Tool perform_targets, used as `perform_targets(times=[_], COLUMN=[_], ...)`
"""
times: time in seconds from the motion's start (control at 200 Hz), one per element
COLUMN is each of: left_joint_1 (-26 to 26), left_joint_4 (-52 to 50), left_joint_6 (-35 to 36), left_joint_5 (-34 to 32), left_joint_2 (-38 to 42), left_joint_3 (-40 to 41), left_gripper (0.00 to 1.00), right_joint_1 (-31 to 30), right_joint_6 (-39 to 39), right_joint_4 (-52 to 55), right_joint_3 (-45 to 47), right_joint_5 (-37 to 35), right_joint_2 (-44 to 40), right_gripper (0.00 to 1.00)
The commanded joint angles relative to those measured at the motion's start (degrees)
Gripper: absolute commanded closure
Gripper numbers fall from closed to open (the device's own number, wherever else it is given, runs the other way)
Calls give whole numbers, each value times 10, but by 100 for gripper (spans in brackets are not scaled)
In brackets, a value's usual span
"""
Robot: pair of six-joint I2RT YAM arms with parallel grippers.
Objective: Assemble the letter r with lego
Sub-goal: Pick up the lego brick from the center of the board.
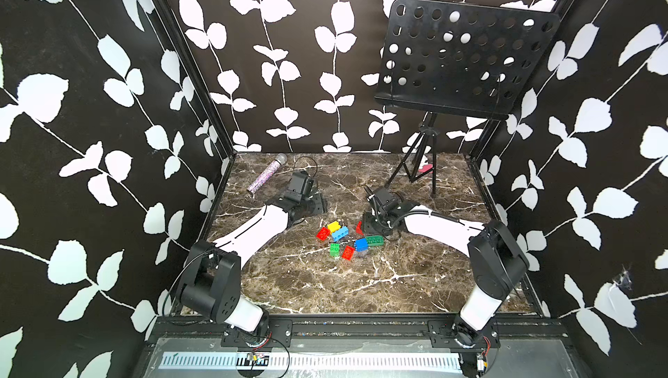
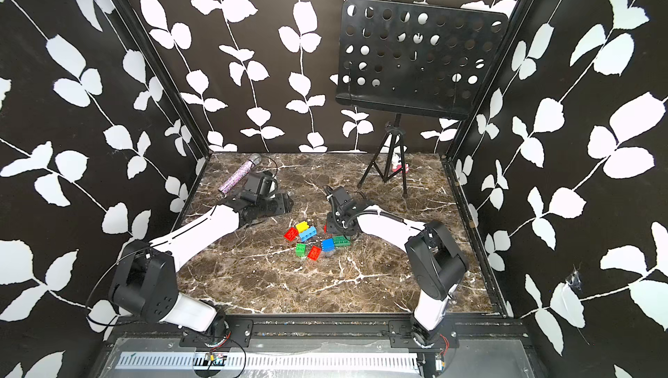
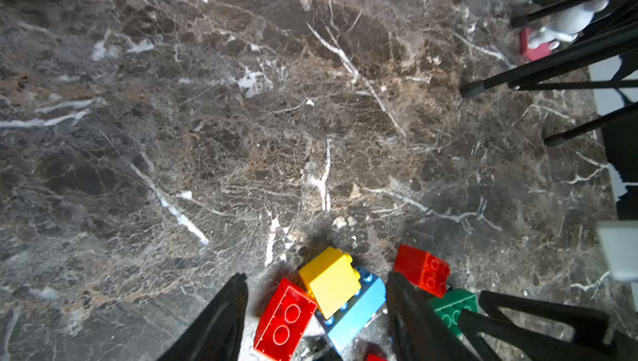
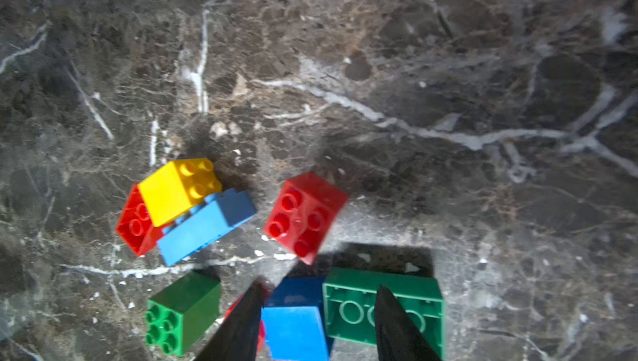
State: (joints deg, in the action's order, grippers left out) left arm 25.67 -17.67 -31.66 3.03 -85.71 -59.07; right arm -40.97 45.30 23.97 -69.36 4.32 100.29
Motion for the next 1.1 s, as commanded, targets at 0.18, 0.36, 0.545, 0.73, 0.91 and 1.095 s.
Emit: perform_targets(times=[0.18,0.36,0.545,0.73,0.91,1.095], left_joint_1=[-4,-4,-7,-9,-11,-11], left_joint_4=[16,11,9,7,11,20], left_joint_6=[-8,-3,-2,-6,-9,-13], left_joint_5=[15,12,8,10,13,24], left_joint_2=[4,4,5,5,4,-10], left_joint_3=[39,42,45,56,68,67], left_gripper=[36,36,36,36,36,37], right_joint_1=[-9,-12,-12,-13,-22,-35], right_joint_6=[40,41,42,42,34,17], right_joint_4=[29,43,39,67,85,112], right_joint_3=[-54,-84,-101,-134,-142,-152], right_joint_5=[-1,-22,-20,-27,-60,-109], right_joint_2=[45,56,81,116,111,89], right_gripper=[47,47,47,48,48,48])
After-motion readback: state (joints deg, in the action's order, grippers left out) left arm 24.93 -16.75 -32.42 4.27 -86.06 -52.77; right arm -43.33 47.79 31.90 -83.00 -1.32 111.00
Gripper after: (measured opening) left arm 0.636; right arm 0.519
